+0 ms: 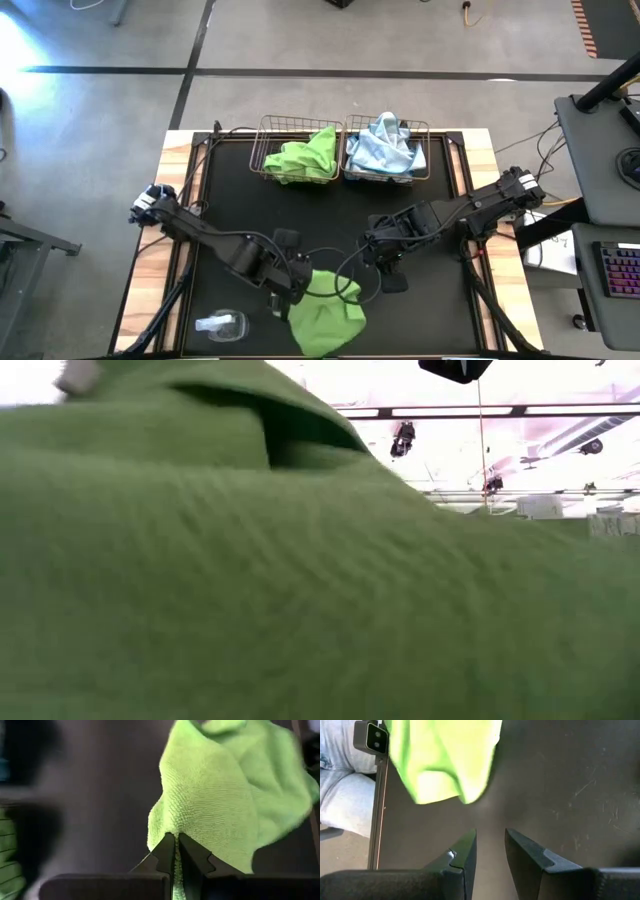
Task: Sort microfiber towel by color & place in baskets
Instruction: Put the green microfiber cloth into the left wire basket
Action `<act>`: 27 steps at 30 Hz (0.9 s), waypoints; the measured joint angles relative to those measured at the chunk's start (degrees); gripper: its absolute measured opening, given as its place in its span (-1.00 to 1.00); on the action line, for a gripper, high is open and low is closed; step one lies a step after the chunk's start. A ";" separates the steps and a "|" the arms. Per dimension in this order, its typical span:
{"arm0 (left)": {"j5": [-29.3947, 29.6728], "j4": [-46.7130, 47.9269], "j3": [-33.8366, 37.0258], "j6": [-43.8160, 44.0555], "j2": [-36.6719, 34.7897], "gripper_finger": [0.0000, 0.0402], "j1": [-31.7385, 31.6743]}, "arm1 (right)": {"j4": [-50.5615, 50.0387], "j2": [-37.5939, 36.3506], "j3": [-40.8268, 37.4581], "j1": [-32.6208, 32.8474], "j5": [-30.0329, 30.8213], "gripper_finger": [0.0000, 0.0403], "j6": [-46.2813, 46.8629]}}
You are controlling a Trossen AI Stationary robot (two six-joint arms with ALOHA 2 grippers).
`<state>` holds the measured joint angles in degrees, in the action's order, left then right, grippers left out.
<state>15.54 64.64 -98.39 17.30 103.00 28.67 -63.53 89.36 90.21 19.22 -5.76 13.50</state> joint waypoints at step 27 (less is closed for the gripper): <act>40.78 19.05 -34.47 -0.04 -0.02 -1.00 -2.31 | 0.07 0.00 0.00 0.00 0.00 -0.53 0.00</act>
<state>56.31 83.69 -132.86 17.27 102.98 26.36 -63.46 89.36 90.21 19.22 -5.76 13.50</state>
